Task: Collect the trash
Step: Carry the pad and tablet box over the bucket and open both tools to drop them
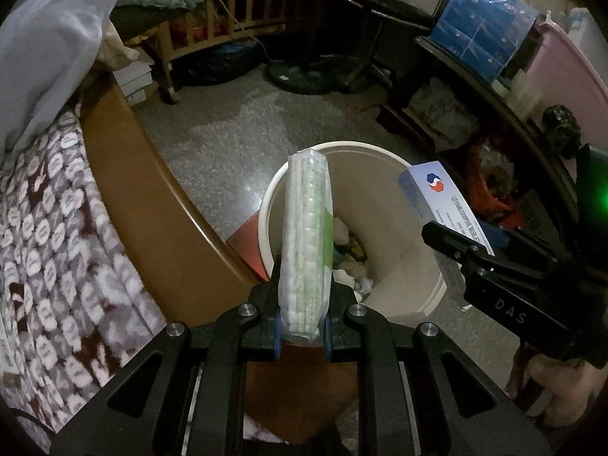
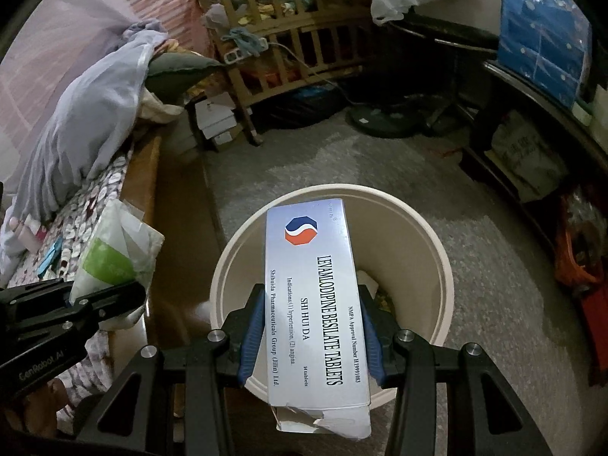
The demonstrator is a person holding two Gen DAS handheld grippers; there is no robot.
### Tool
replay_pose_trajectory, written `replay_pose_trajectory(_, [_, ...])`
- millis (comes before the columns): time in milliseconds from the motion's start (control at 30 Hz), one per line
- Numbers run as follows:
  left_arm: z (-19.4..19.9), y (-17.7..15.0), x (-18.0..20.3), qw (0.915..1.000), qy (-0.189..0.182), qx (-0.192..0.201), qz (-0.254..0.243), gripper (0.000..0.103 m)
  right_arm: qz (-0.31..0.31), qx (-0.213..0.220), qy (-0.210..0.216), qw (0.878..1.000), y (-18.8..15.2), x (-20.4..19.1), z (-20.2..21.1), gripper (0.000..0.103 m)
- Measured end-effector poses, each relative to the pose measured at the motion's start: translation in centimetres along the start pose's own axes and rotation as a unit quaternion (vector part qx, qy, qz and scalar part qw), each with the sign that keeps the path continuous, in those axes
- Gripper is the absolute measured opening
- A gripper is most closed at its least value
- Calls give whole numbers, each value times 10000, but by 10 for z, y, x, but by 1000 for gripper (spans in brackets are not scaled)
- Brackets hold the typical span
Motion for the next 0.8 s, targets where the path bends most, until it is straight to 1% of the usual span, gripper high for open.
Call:
replay_pose_trajectory(167, [-8, 2, -1, 10000, -43, -78, 19, 13, -50, -68, -9, 10000, 1, 5, -7, 44])
replay_pose_trajectory(367, [-14, 2, 1, 9998, -189, -101, -7, 13, -182, -87, -51, 9998, 4, 12, -13, 44])
replay_pose_trajectory(800, [-17, 3, 3, 9998, -179, -92, -7, 13, -181, -103, -81, 9997, 6, 14, -17, 44])
Point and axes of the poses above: each gripper's, at about its wrist camera, not at the fingertips, and z roughly against the way its jaws point, x to its right, y to its top, the point moved 8 cm from there along -z, roughly the way its jaws point, and after that the axes turned 13 degrees about -x, right-handed, at the moved point
